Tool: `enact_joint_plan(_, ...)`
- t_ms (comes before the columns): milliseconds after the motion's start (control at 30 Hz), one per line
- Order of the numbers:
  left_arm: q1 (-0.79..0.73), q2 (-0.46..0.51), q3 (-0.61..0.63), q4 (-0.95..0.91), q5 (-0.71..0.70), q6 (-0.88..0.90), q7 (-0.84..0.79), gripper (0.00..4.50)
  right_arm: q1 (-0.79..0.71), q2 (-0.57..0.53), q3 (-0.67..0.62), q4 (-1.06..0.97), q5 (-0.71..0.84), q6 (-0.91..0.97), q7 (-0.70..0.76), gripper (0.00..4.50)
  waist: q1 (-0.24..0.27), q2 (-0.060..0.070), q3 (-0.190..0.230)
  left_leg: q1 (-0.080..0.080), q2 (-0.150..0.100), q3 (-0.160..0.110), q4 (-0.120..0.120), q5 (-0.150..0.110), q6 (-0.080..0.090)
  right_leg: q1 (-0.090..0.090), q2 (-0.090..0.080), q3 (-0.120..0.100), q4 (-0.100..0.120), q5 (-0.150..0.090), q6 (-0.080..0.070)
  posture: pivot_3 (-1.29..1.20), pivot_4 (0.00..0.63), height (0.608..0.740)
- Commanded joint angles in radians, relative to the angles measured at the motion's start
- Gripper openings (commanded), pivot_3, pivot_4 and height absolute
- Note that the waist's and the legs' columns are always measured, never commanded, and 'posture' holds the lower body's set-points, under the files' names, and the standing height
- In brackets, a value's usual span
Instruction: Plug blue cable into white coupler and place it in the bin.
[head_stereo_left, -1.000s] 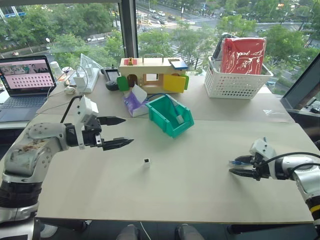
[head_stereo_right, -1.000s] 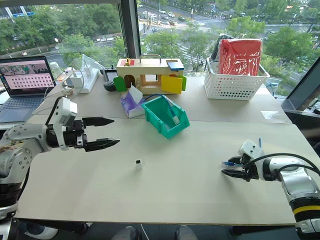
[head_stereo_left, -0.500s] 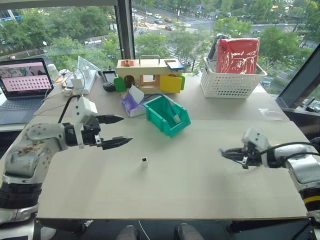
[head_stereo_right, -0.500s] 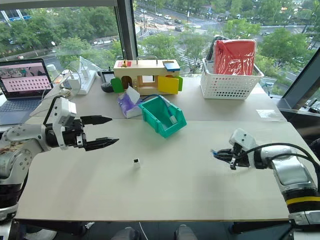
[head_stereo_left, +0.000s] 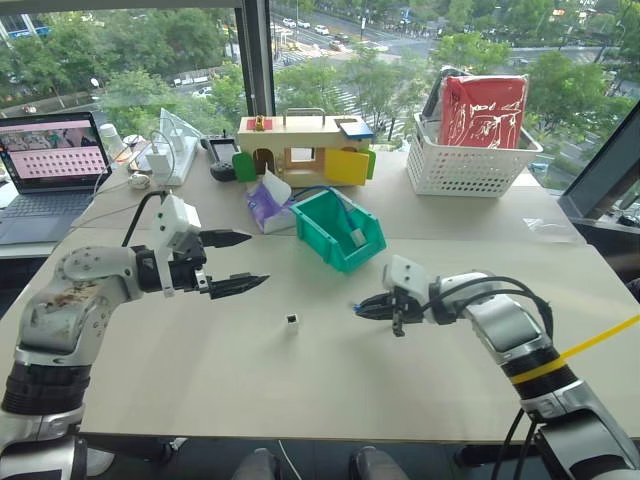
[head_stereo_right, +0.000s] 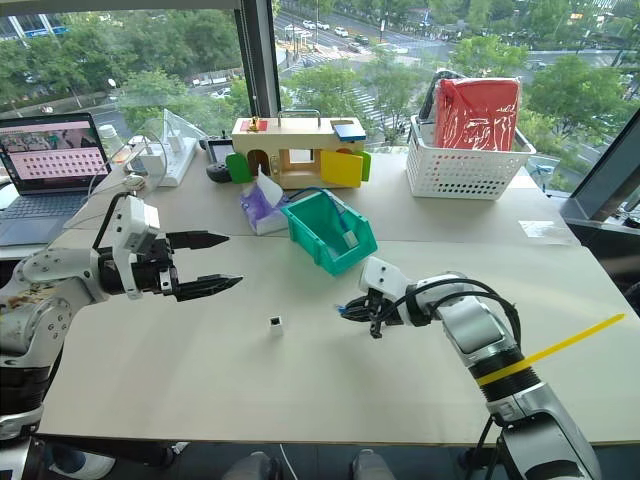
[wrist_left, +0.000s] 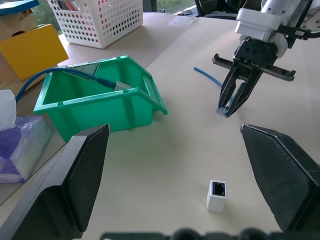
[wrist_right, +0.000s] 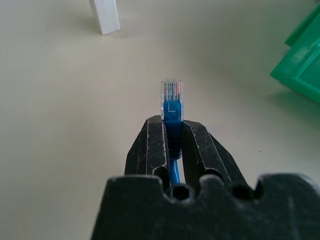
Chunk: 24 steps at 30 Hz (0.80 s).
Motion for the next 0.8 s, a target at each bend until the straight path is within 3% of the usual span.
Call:
enact_joint_plan(33,-0.027,-0.002,-0.004,-0.026,-0.005,-0.006,-0.002,4.50,-0.016,0.018,0.012,0.030,-0.035,-0.036,-0.019,0.08,0.000,0.000,0.000,-0.002,0.000,0.000,0.000,0.000,0.000,-0.002,0.000,0.000,0.001,0.000,0.000,0.00,0.150,0.732)
enact_joint_plan(133,-0.044,-0.011,-0.027,-0.017,0.001,-0.014,-0.011,4.50,-0.029,0.036,0.028,0.093,-0.078,-0.094,-0.035,0.08,0.000,0.000,0.000,-0.003,0.000,0.000,0.001,0.000,0.000,-0.003,0.000,0.000,0.001,0.000,0.000,0.00,0.150,0.732)
enact_joint_plan(200,-0.061,-0.019,-0.049,-0.007,0.008,-0.022,-0.023,4.50,-0.047,0.047,0.035,0.132,-0.105,-0.138,-0.045,1.09,0.000,0.000,0.000,-0.003,0.000,0.000,0.001,0.000,0.000,-0.003,0.000,0.000,0.001,0.000,0.000,0.00,0.150,0.732)
enact_joint_plan(367,-0.153,-0.045,-0.161,0.061,0.059,-0.070,-0.126,4.50,-0.067,0.048,-0.007,0.074,-0.050,-0.108,0.012,2.70,0.000,0.000,0.000,-0.003,0.000,0.000,0.001,0.001,-0.001,-0.003,0.001,0.000,0.001,0.000,0.000,0.00,0.150,0.732)
enact_joint_plan(533,-0.346,-0.197,-0.335,0.262,0.180,-0.155,-0.190,4.50,0.006,-0.015,-0.097,-0.120,0.022,0.037,0.003,4.47,0.014,0.000,0.000,-0.005,-0.001,0.000,0.002,0.001,-0.001,-0.003,0.000,0.000,0.001,0.001,0.000,0.00,0.150,0.732)
enact_joint_plan(700,-0.450,-0.310,-0.458,0.477,0.320,-0.300,-0.257,4.50,0.135,-0.094,-0.187,-0.375,0.109,0.239,-0.033,4.47,0.020,0.000,0.000,-0.006,-0.002,-0.001,0.004,0.000,0.000,-0.003,0.000,0.000,0.000,0.000,0.000,0.00,0.150,0.732)
enact_joint_plan(800,-0.524,-0.384,-0.557,0.681,0.445,-0.390,-0.278,4.50,0.293,-0.157,-0.328,-0.570,0.170,0.379,-0.094,4.47,0.025,0.000,0.000,-0.007,-0.002,-0.003,0.004,0.000,0.000,-0.004,0.001,0.000,0.001,0.000,0.000,0.00,0.150,0.732)
